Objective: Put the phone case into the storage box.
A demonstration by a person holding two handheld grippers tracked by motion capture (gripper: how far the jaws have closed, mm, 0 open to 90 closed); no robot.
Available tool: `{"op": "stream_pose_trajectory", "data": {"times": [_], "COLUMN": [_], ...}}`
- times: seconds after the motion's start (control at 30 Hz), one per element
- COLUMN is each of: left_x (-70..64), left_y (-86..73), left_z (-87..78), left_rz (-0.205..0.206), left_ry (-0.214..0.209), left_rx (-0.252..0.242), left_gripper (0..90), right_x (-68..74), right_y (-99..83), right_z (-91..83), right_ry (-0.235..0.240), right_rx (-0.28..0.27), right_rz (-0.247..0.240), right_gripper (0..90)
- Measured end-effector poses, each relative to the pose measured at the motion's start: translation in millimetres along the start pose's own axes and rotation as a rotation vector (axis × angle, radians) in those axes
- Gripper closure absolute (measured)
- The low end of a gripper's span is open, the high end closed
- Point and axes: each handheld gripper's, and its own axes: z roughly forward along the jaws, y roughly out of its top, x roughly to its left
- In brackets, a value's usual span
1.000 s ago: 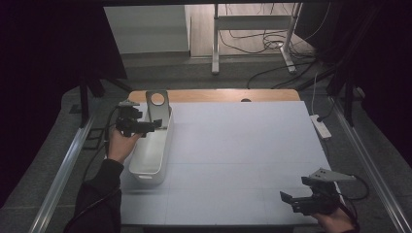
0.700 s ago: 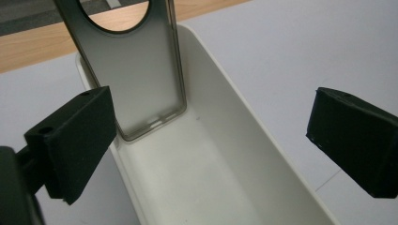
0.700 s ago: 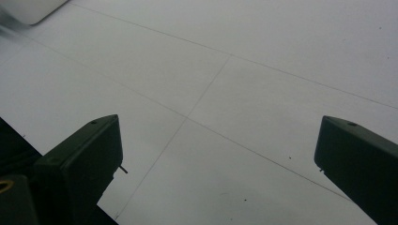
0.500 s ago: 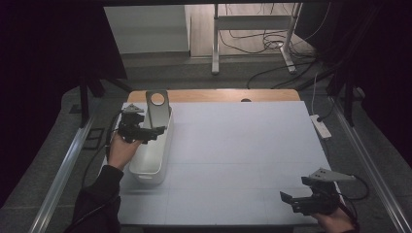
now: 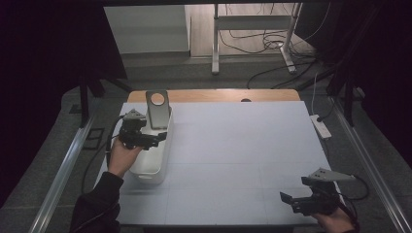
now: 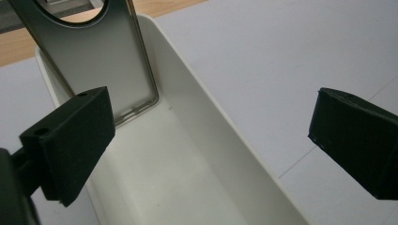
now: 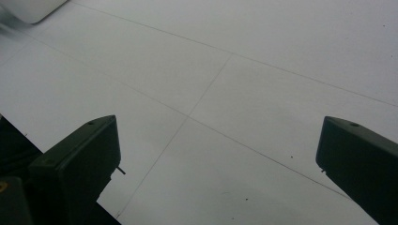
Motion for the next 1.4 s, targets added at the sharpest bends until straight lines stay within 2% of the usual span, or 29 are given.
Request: {"op": "stream_pose_trajectory", "data": {"times": [0.6, 1.4], "left_x": [-20.1, -41.2], "left_y": [-13.6, -31.8], "left_z": [-13.8, -37.0], "left_rz": [0.020, 0.050], "left_ry": [-0.035, -0.054], "left_rx": [-0.004, -0.019], "left_gripper": [1.3, 1.2], "right_x": [1.3, 1.8], "right_y": [0.0, 0.3], "right_z": [0.0, -0.1], "right_ry": [0.002, -0.014], "right_rx": [-0.004, -0.004], "right_rz": [-0.007, -0.004], "right_gripper": [0.0, 0.0]}}
